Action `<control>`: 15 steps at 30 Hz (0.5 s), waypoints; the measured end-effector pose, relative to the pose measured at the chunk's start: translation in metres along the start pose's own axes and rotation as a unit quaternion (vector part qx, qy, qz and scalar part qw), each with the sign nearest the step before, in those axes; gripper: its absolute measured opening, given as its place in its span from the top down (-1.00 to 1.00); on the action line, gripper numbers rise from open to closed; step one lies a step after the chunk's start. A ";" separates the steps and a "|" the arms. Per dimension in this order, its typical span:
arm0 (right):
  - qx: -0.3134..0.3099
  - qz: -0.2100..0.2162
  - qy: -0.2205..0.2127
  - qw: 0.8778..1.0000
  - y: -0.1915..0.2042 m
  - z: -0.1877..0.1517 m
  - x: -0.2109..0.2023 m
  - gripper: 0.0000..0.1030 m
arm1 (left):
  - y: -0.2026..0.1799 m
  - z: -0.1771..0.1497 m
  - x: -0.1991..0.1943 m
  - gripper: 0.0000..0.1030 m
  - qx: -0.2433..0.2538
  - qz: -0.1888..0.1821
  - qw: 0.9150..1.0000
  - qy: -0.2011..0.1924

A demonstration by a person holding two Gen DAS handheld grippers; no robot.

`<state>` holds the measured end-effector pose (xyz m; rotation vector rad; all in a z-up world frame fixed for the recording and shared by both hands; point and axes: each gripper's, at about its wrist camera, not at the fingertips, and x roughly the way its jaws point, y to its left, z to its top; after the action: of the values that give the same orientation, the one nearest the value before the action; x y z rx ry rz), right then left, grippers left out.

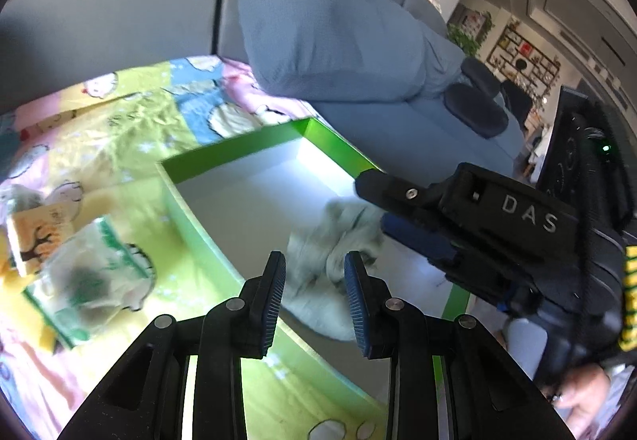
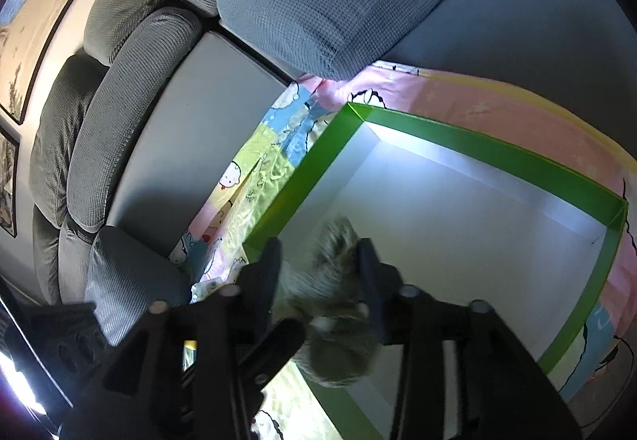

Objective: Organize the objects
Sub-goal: 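Move the right gripper back to the clear green-printed plastic bag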

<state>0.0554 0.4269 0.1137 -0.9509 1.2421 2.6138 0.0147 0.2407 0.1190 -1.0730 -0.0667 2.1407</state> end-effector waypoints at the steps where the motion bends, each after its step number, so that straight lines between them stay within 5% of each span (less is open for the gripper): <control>1: -0.004 -0.002 -0.005 1.000 0.003 -0.001 -0.002 0.05 | 0.005 -0.002 -0.009 0.25 -0.007 -0.001 1.000 -0.008; 3: -0.012 -0.010 -0.016 1.000 0.009 -0.002 -0.006 -0.16 | 0.013 -0.005 -0.020 -0.14 -0.019 0.000 1.000 -0.017; 5: -0.023 -0.017 -0.029 0.999 0.016 -0.004 -0.011 -0.20 | 0.022 -0.009 -0.035 -0.25 -0.033 0.006 0.999 -0.033; 11: -0.068 0.018 -0.015 0.997 0.054 -0.017 -0.011 -0.42 | 0.073 -0.033 -0.082 -0.40 -0.091 0.068 0.991 -0.070; 15: -0.105 0.044 0.018 0.993 0.091 -0.035 0.008 -0.66 | 0.125 -0.061 -0.109 -0.40 -0.166 0.150 0.971 -0.082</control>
<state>0.0358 0.3403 0.1535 -0.9991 1.0556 2.8533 0.0273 0.0651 0.1093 -1.1490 -0.3742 2.5525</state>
